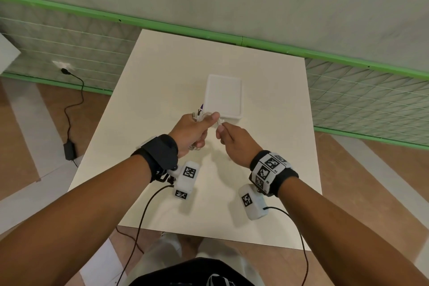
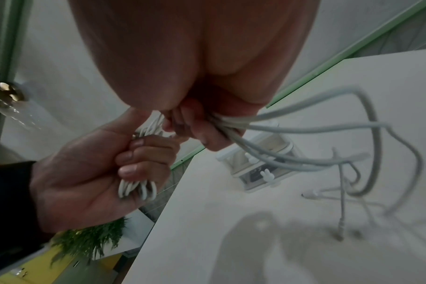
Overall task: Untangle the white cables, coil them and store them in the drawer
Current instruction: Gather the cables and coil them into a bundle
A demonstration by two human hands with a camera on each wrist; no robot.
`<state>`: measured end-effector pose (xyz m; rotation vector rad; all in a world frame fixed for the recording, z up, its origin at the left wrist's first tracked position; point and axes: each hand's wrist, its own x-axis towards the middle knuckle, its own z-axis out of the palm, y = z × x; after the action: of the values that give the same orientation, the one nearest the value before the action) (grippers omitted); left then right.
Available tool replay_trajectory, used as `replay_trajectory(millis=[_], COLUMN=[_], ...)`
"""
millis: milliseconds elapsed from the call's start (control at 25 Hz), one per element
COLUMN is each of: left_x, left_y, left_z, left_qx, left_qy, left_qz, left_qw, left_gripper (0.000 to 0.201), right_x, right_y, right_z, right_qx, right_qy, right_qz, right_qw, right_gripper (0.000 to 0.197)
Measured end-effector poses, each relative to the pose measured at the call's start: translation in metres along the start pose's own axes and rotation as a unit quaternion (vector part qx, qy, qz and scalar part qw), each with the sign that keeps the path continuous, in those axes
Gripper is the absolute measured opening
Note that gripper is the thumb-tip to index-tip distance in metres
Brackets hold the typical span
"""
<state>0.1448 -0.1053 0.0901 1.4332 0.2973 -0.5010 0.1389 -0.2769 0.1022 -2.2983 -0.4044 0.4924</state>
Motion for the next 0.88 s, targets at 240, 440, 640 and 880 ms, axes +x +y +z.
replay_trajectory(millis=[240, 440, 640, 880], left_x=[0.002, 0.008, 0.014, 0.01], left_y=[0.005, 0.003, 0.009, 0.011], left_z=[0.019, 0.019, 0.008, 0.015], left_qx=[-0.013, -0.001, -0.087, -0.1], left_qy=[0.044, 0.092, 0.117, 0.079], left_qz=[-0.027, 0.001, 0.005, 0.006], left_qw=[0.999, 0.996, 0.989, 0.992], left_gripper=[0.034, 0.036, 0.036, 0.042], right_x=[0.002, 0.004, -0.003, -0.002], right_y=[-0.006, -0.009, -0.007, -0.008], right_z=[0.005, 0.006, 0.008, 0.007], right_qx=[-0.019, -0.011, -0.007, -0.026], right_qy=[-0.009, -0.015, -0.072, -0.095], right_qz=[-0.021, -0.052, 0.005, 0.01], right_qw=[1.0, 0.998, 0.997, 0.995], right_gripper=[0.027, 0.032, 0.039, 0.044])
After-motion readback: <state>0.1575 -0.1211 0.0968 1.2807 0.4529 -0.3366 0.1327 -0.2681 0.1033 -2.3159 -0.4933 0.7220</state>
